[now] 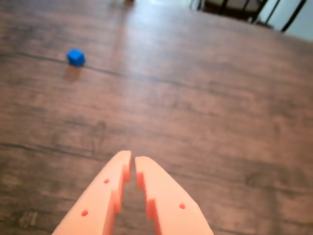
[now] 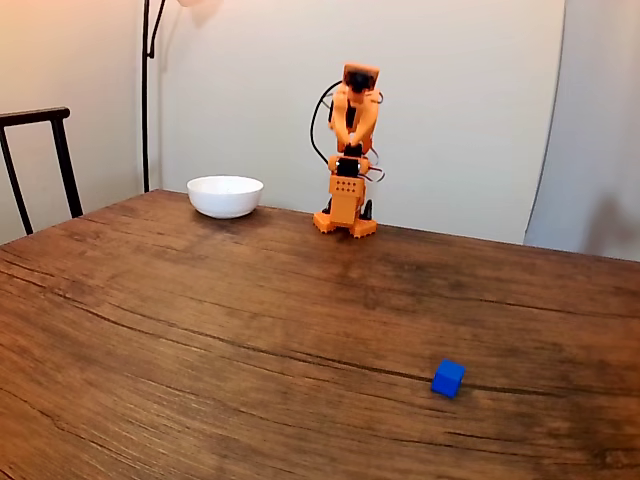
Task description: Grasp the cube and drop it in the bowl
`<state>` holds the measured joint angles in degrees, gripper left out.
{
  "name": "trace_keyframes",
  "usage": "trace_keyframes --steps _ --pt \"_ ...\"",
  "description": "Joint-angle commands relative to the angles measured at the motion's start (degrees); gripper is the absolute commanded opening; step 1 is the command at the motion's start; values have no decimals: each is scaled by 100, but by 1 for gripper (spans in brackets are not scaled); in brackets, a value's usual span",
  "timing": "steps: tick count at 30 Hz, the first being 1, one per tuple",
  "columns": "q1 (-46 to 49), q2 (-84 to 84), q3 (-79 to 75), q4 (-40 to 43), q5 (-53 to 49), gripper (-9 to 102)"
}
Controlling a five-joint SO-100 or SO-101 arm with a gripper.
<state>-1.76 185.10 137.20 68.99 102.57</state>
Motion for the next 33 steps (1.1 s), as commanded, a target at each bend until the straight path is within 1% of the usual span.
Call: trace_keyframes --steps 1,3,9,16,23,28,33 --pt "-26 -712 -668 -308 237 0" --pt "-26 -1503 -1257 -422 466 0" --pt "-62 -3735 -3173 -413 923 0" --pt "-141 -5194 -4438 -439 923 0" --pt "-668 -6205 -4605 -1547 870 0" --pt "-905 -6908 -4685 -2145 870 0" --pt "-1099 -7559 -4693 -3103 870 0"
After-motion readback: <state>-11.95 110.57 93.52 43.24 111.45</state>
